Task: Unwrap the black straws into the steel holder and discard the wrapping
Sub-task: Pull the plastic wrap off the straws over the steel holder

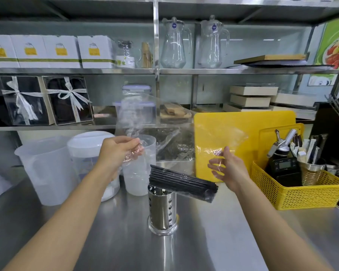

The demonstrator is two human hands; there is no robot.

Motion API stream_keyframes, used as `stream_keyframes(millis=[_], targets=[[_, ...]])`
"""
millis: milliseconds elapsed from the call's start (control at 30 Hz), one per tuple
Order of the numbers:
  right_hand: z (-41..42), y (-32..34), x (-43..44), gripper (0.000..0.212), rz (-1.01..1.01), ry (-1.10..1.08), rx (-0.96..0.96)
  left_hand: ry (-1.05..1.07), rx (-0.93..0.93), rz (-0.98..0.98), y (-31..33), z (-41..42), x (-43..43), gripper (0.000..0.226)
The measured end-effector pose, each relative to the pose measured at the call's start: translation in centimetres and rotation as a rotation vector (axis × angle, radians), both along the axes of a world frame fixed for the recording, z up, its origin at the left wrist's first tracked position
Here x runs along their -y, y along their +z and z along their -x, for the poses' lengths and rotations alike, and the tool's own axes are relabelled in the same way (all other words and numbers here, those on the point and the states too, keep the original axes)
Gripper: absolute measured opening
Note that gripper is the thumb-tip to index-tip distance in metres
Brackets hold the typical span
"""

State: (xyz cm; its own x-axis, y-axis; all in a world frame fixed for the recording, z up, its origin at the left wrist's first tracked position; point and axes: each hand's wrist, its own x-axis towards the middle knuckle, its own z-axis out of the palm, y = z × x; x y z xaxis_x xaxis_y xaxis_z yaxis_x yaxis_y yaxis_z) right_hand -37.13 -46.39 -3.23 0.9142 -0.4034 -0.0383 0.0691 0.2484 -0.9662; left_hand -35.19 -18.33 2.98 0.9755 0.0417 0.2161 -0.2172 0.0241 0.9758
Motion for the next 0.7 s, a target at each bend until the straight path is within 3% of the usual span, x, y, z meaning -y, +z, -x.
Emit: stream_keyframes(millis=[100,167,233,333,500,600,700], targets=[[0.2,-0.8,-0.1,0.012,-0.135,0.106,0.095,-0.011,-0.071,0.074,-0.1,-0.4,1.0,0.008],[0.4,-1.5,0.1,0.036,-0.174,0.182,0.164,-0.012,-0.106,0.115,-0.2,-0.7,1.1,0.006],[0.9,-1.9,0.3,0.04,-0.05,0.143,0.097,-0.031,-0.128,0.151,-0.3,-1.0,1.0,0.005],[1.4,-2.2,0.9,0.019,0.078,0.016,0.064,-0.05,-0.122,0.09,-0.6,-1.0,1.0,0.007],[2.7,-0.7,1.6,0.006,0.249,-0.026,0.147,0.033,0.016,-0.066,0.3,-0.6,0.1,0.005],[3.2,0.3,2.2,0.006,0.191,-0.095,0.291,0.062,0.187,-0.074,1.8,-0.3,-0.5,0.004],[3.3,-0.1,2.0,0.007,0.212,-0.087,0.262,0.045,0.247,-0.138,1.6,-0.3,-0.4,0.005]])
